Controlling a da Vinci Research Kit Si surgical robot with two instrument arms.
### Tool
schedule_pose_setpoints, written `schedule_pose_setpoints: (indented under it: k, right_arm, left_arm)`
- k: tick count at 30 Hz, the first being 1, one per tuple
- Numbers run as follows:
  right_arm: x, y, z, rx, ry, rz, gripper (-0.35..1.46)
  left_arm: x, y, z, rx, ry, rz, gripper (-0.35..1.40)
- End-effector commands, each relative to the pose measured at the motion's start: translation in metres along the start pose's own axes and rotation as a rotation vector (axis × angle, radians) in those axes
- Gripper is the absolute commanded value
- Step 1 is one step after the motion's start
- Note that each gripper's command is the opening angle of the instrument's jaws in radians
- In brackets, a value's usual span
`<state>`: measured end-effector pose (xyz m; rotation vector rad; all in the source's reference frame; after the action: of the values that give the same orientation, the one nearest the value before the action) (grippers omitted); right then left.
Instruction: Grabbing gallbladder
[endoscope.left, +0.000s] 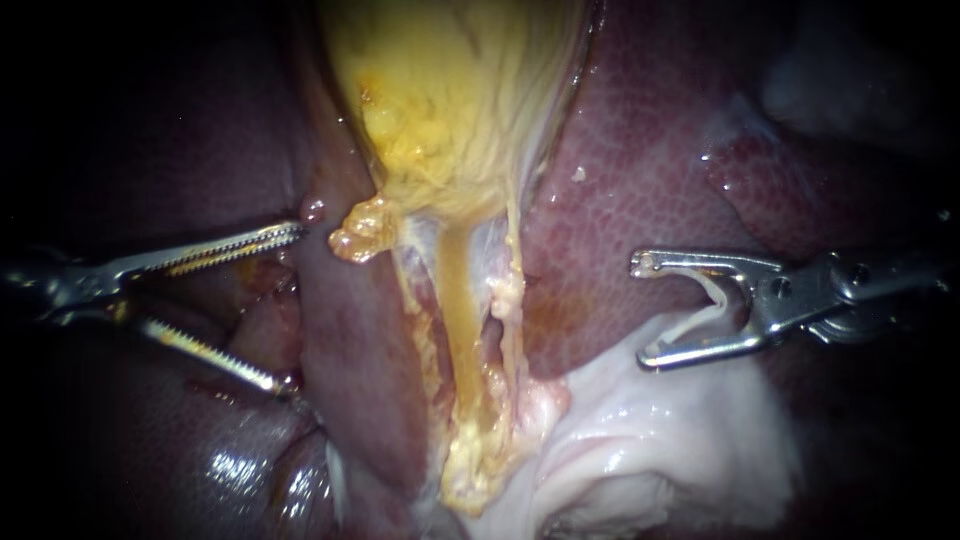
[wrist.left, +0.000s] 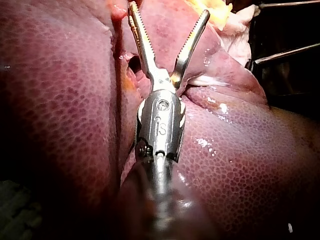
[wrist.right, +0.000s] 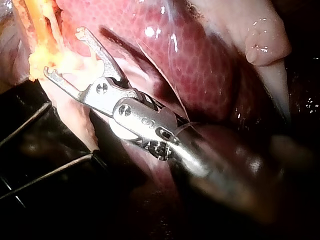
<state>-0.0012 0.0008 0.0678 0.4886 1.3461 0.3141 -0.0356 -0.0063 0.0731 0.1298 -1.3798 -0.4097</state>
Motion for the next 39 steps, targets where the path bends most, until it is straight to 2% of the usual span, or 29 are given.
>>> schedule_pose_setpoints:
  k: [1,3,10,15,22,26,28,29,30,35,39]
  right_arm:
    - [0.0000,0.0000,0.0000,0.000,0.000,0.000,0.60]
    - [0.0000,0.0000,0.0000,0.000,0.000,0.000,0.60]
    - [0.0000,0.0000,0.0001,-0.001,0.000,0.000,0.60]
    - [0.0000,0.0001,0.0001,-0.001,0.000,0.000,0.60]
    - [0.0000,0.0000,0.0001,-0.001,0.000,0.000,0.60]
    - [0.0000,0.0000,0.0001,-0.001,0.000,0.000,0.60]
    - [0.0000,0.0000,0.0001,-0.001,0.000,0.000,0.60]
    - [0.0000,0.0000,0.0001,-0.001,0.000,0.000,0.60]
    - [0.0000,0.0000,0.0001,-0.001,0.000,0.000,0.60]
    - [0.0000,0.0000,0.0001,0.000,0.000,0.000,0.60]
    - [0.0001,0.0000,0.0001,0.000,0.000,0.000,0.60]
  left_arm:
    - [-0.0001,0.0000,0.0000,-0.007,0.002,0.000,0.98]
    - [-0.0004,0.0000,0.0001,-0.010,0.003,-0.002,0.94]
    - [-0.0013,0.0002,0.0016,-0.058,0.008,-0.155,0.83]
    - [-0.0015,0.0004,0.0031,-0.088,0.008,-0.240,0.67]
    - [-0.0018,0.0011,0.0044,-0.115,0.006,-0.321,0.44]
    - [-0.0022,0.0017,0.0043,-0.130,0.006,-0.349,0.17]
    - [-0.0024,0.0021,0.0042,-0.140,0.006,-0.364,-0.08]
    - [-0.0025,0.0022,0.0041,-0.141,0.006,-0.370,-0.28]
    - [-0.0026,0.0023,0.0039,-0.142,0.004,-0.389,-0.35]
    - [-0.0027,0.0024,0.0030,-0.147,0.021,-0.450,-0.35]
    - [-0.0027,0.0023,0.0027,-0.153,0.038,-0.463,-0.35]
